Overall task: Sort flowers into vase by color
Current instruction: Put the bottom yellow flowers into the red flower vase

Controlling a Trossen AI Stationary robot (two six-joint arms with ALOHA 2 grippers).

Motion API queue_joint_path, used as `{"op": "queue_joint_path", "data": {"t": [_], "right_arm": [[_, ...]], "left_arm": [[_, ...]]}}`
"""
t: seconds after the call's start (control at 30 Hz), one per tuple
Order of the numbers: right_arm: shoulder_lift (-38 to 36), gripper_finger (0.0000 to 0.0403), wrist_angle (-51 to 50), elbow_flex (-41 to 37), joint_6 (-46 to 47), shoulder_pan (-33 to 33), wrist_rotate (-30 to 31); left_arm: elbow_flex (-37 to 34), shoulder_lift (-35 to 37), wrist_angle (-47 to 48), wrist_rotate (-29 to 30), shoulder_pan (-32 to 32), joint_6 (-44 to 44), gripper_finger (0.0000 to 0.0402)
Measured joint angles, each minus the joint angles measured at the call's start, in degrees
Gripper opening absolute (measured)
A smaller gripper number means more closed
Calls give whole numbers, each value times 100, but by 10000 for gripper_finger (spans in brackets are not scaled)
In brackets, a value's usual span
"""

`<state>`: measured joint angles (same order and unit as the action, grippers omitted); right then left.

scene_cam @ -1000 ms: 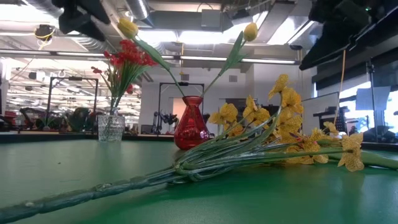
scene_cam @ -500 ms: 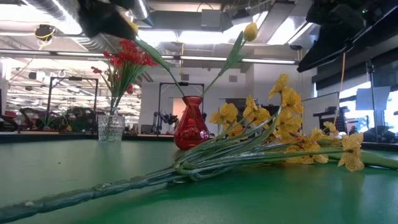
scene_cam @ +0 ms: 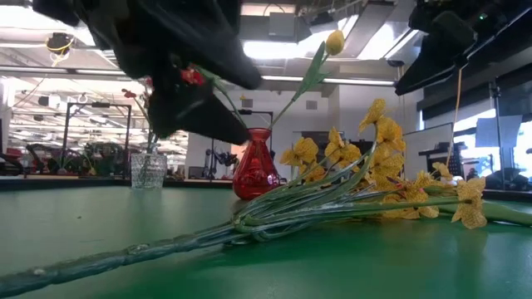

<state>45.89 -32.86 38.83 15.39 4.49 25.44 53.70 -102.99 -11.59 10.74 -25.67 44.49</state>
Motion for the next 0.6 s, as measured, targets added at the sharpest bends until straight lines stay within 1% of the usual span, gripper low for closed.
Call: {"op": "queue_joint_path", "data": {"t": [0.17,0.27,0.33,0.43,0.6], "right_arm": [[0,189,4,0,111,0,57],[0,189,7,0,166,0,54],[-1,189,7,0,245,0,53],[-2,189,4,0,276,0,-12],[0,189,-7,0,384,0,-278]], "left_arm": [[323,-537,-68,13,-64,7,263],[659,-875,-82,19,-102,-124,263],[907,-1113,98,46,-129,-144,263],[1219,-1407,577,258,-129,-82,263],[1664,-1629,1364,696,-134,342,260]]}}
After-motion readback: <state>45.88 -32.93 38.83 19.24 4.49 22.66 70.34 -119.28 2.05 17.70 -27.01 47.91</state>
